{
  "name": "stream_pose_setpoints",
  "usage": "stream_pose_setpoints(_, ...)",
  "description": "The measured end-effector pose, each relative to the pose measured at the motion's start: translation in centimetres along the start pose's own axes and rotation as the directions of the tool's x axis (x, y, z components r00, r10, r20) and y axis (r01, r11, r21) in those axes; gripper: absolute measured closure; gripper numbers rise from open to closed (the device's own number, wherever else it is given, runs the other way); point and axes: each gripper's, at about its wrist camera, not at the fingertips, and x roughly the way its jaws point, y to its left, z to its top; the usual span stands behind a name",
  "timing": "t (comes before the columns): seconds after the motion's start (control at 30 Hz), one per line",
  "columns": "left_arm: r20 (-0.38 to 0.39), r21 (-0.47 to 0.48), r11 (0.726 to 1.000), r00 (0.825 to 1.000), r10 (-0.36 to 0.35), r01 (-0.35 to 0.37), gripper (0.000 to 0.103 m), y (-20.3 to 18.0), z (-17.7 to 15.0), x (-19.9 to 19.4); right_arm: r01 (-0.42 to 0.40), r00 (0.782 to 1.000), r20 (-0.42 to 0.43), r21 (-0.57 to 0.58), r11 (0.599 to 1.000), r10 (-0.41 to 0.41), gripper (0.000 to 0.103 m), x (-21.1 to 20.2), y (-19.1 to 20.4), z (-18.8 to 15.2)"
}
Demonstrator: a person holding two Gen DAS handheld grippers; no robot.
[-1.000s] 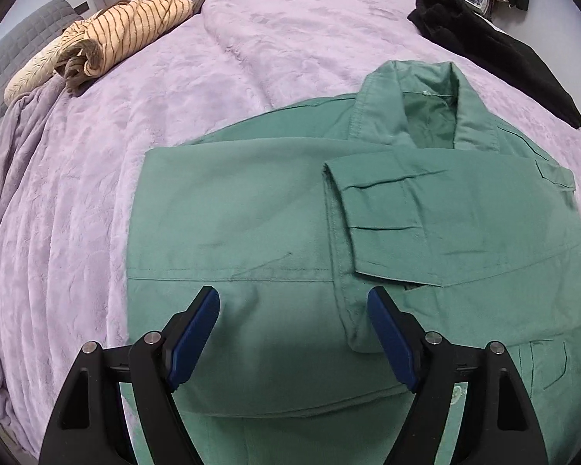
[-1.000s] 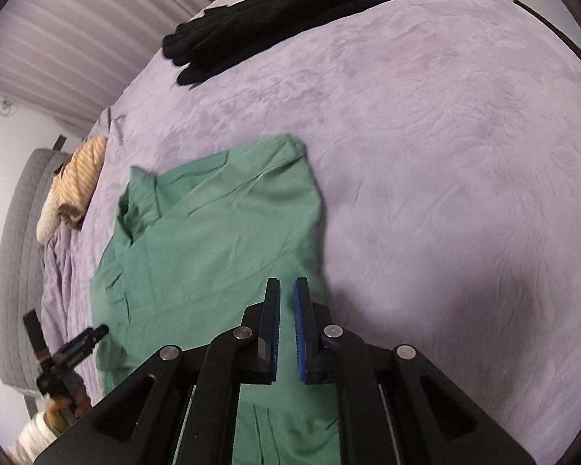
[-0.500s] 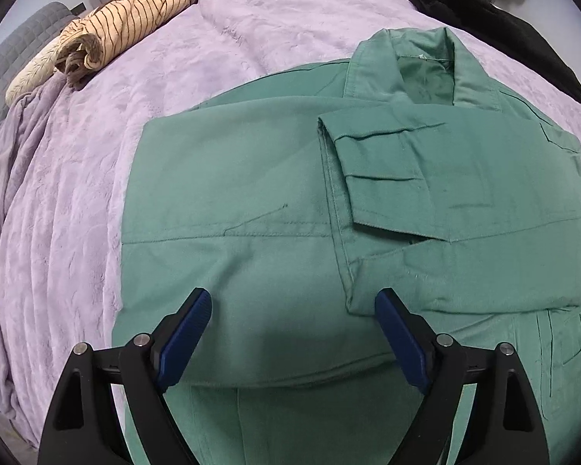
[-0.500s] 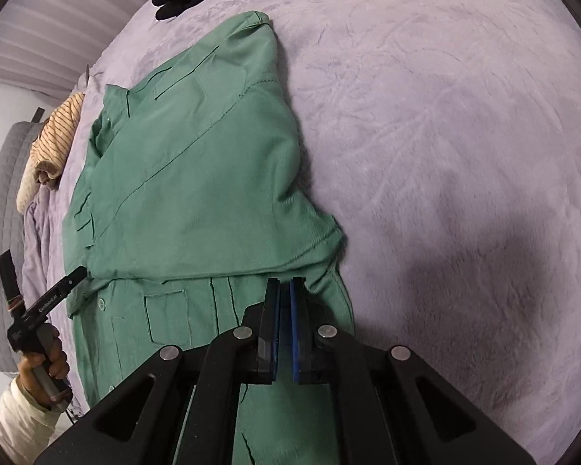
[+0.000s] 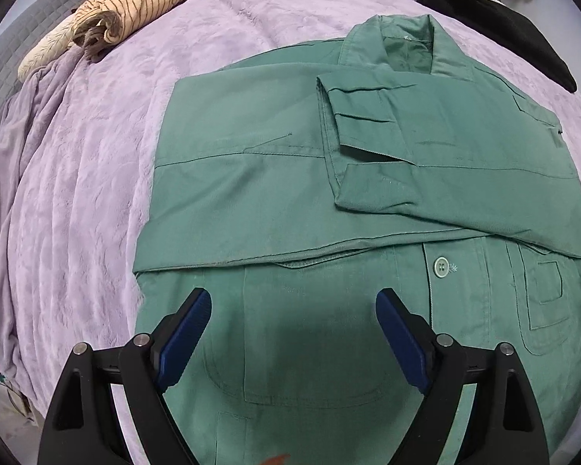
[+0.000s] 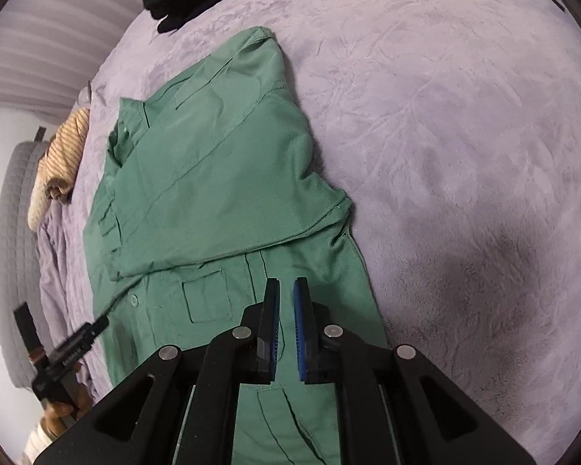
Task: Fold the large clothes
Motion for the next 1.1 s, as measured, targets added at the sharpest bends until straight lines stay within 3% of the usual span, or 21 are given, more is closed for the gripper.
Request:
stream_pose_setpoints(0.03, 0.012, -0.009, 1.000, 1.000, 0.001, 0.000, 0.002, 0.1, -0.2, -0.3, -0.038, 0.999, 0.009, 0.048, 0.998, 0.038, 0.062, -0.1, -0.7, 0.2)
stream_pose_setpoints(0.07, 0.020, -0.019, 1.000, 1.000, 0.005, -0.005, 0.000, 0.3, -0.3, -0.6, -0.088, 0.996, 0.026, 0.112, 0.990, 0.086, 0.040, 0.0, -1.6, 0.3)
stream_pose_setpoints(0.13, 0.028, -0.029, 1.000, 1.000, 0.003, -0.003, 0.000, 0.5, -0.3, -1.2, -0.185, 0.982, 0.067, 0.218, 0.958, 0.175, 0.039, 0.2, -3.0, 0.6)
stream_pose_setpoints(0.2, 0.022, -0.028, 1.000, 1.000, 0.006, -0.006, 0.000, 0.5, -0.4, -1.6, -0.297, 0.955, 0.112, 0.322, 0.899, 0.276, 0.039, 0.8, -4.6, 0.7)
stream_pose_setpoints(0.3, 0.013, -0.026, 0.999, 1.000, 0.020, -0.020, 0.000, 0.3, -0.3, -2.0, -0.363, 0.932, 0.158, 0.432, 0.826, 0.327, 0.039, 2.0, -6.1, 0.9)
stream_pose_setpoints(0.33, 0.007, -0.034, 0.999, 1.000, 0.015, -0.015, 0.000, 0.4, -0.2, -2.2, -0.374, 0.927, 0.167, 0.455, 0.808, 0.335, 0.043, 2.4, -6.4, 0.8)
stream_pose_setpoints(0.4, -0.014, -0.064, 0.998, 1.000, 0.002, -0.002, 0.000, 0.8, -0.3, -1.8, -0.400, 0.917, 0.201, 0.475, 0.784, 0.345, 0.087, 2.5, -6.9, 0.7)
stream_pose_setpoints(0.43, -0.026, -0.076, 0.997, 1.000, 0.000, -0.002, 0.000, 1.0, -0.3, -1.5, -0.384, 0.923, 0.211, 0.486, 0.785, 0.322, 0.099, 2.4, -7.2, 0.6)
stream_pose_setpoints(0.53, -0.064, -0.081, 0.997, 0.998, 0.013, -0.019, 0.000, 1.2, -0.6, -0.6, -0.370, 0.929, 0.234, 0.520, 0.770, 0.288, 0.100, 2.3, -8.6, -0.3)
stream_pose_setpoints(0.67, -0.087, -0.067, 0.998, 0.996, -0.001, -0.005, 0.000, 0.9, -1.4, -0.7, -0.349, 0.937, 0.219, 0.521, 0.779, 0.274, 0.100, 2.2, -9.0, -0.9)
stream_pose_setpoints(0.83, -0.100, -0.061, 0.998, 0.995, 0.006, -0.012, 0.000, 0.5, -2.0, -1.5, -0.197, 0.980, 0.112, 0.414, 0.889, 0.165, 0.099, 0.1, -7.3, -0.4)
stream_pose_setpoints(0.9, -0.108, -0.065, 0.998, 0.994, 0.000, -0.007, 0.000, 0.2, -2.2, -2.0, -0.153, 0.988, 0.084, 0.354, 0.923, 0.131, 0.099, -0.9, -6.3, -0.4)
stream_pose_setpoints(1.1, -0.112, -0.037, 0.999, 0.994, -0.010, 0.006, 0.000, -0.9, -2.7, -3.4, -0.089, 0.996, 0.032, 0.228, 0.970, 0.084, 0.099, -3.0, -3.4, -1.1)
